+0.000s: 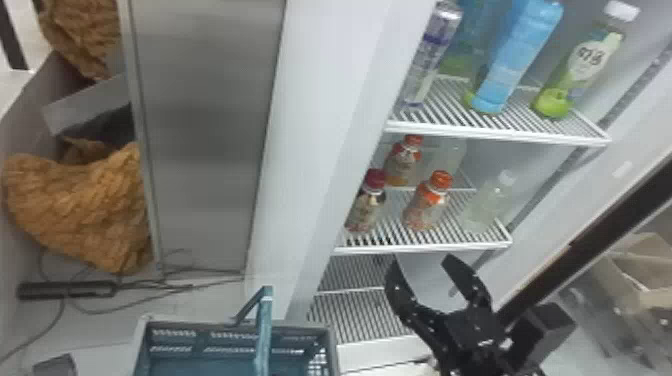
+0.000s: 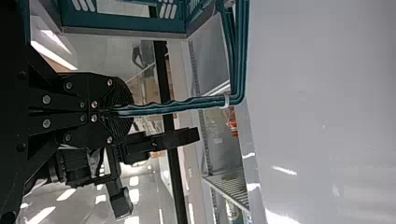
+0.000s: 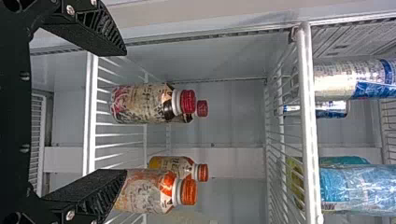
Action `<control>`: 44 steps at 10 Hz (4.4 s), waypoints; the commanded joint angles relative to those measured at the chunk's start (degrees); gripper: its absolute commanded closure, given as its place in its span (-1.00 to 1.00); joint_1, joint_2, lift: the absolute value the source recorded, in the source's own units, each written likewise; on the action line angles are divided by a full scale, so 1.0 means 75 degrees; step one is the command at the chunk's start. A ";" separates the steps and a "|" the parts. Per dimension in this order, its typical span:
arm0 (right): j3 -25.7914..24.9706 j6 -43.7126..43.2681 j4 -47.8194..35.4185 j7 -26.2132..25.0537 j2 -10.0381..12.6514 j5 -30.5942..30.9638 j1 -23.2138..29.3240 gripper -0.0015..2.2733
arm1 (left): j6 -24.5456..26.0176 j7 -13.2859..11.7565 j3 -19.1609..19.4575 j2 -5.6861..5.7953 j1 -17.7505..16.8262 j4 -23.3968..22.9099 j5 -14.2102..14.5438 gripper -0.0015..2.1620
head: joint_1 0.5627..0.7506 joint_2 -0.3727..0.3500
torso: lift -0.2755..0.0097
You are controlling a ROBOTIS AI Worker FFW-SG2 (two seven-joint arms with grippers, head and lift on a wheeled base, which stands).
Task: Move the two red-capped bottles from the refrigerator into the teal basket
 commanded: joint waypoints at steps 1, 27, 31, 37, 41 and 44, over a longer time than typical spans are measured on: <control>-0.0007 0.0000 0.0053 0.0000 -0.0012 0.0018 -0.0075 -0.90 | 0.0000 0.0000 0.0012 0.0000 0.0000 0.0000 0.0000 0.07 | 0.41 -0.94 | -0.64; 0.1014 -0.1350 0.4310 0.0246 -0.0515 0.0155 -0.3768 -0.90 | 0.0000 0.0000 -0.0033 0.0000 -0.0037 0.0000 0.0061 0.07 | 0.41 -0.94 | -0.64; 0.1303 -0.1350 0.4666 0.0153 -0.0597 0.0216 -0.4237 -0.90 | 0.0000 0.0000 -0.0064 0.0012 -0.0075 0.0037 0.0076 0.07 | 0.41 -0.94 | -0.64; 0.1243 -0.1350 0.4291 -0.0023 -0.0586 0.0064 -0.3918 -0.38 | 0.0000 -0.0012 -0.0033 0.0024 -0.0037 0.0037 0.0122 0.07 | 0.41 -0.94 | -0.64; 0.0831 -0.1125 0.2678 -0.0023 -0.0527 0.0049 -0.3018 -0.38 | -0.0056 -0.0012 -0.0033 0.0024 -0.0019 0.0037 0.0137 0.07 | 0.41 -0.94 | -0.64; 0.0435 -0.0038 0.1085 -0.0023 -0.0492 -0.0134 -0.1987 -0.38 | -0.0075 -0.0023 -0.0018 0.0024 0.0000 0.0037 0.0137 0.07 | 0.41 -0.94 | -0.64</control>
